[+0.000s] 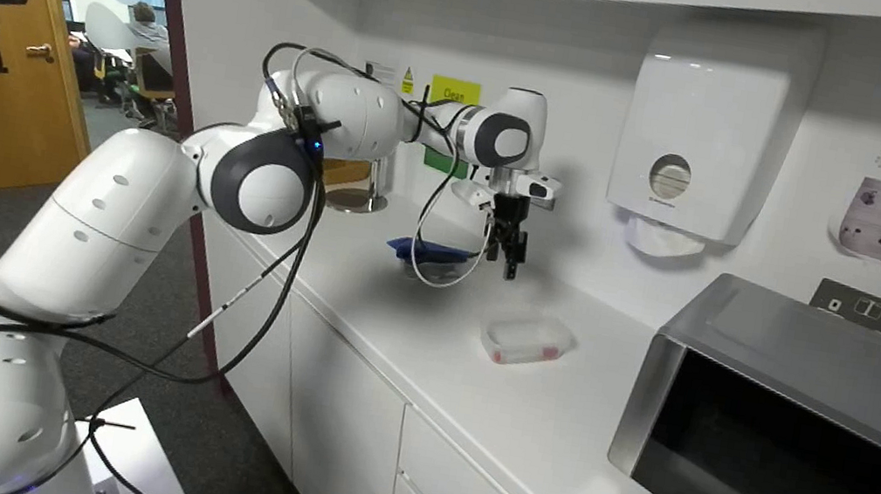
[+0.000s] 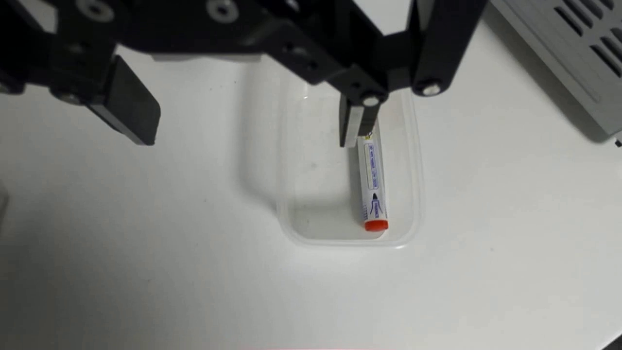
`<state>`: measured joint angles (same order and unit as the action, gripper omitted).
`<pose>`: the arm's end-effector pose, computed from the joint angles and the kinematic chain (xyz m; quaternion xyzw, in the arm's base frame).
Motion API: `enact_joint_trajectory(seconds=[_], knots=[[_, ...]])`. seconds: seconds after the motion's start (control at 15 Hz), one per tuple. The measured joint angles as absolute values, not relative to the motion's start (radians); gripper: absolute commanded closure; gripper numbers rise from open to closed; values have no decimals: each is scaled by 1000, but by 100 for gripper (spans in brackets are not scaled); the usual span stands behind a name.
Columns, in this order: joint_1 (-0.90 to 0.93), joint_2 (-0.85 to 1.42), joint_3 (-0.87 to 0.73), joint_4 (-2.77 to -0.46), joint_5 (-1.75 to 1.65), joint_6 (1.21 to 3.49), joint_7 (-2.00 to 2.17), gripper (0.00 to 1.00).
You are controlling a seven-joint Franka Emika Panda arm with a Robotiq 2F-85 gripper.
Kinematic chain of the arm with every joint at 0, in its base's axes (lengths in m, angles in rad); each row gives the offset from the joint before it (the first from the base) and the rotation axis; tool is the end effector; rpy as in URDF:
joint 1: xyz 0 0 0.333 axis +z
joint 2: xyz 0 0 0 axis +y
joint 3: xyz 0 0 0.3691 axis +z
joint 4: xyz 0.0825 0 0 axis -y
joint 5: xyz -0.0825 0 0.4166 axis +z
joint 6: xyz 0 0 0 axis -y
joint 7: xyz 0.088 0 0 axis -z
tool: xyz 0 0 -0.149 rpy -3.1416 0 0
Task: Put the red marker in the clear bowl on the right.
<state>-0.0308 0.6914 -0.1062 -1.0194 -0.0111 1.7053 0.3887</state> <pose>0.8053 -0.0853 0.4409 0.9682 -0.2472 0.0040 0.0391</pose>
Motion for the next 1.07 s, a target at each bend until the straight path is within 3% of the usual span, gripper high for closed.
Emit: enact_joint_trajectory(seconds=[1.07], knots=[[54, 290, -64, -1694, -11, 1972, 396, 0]])
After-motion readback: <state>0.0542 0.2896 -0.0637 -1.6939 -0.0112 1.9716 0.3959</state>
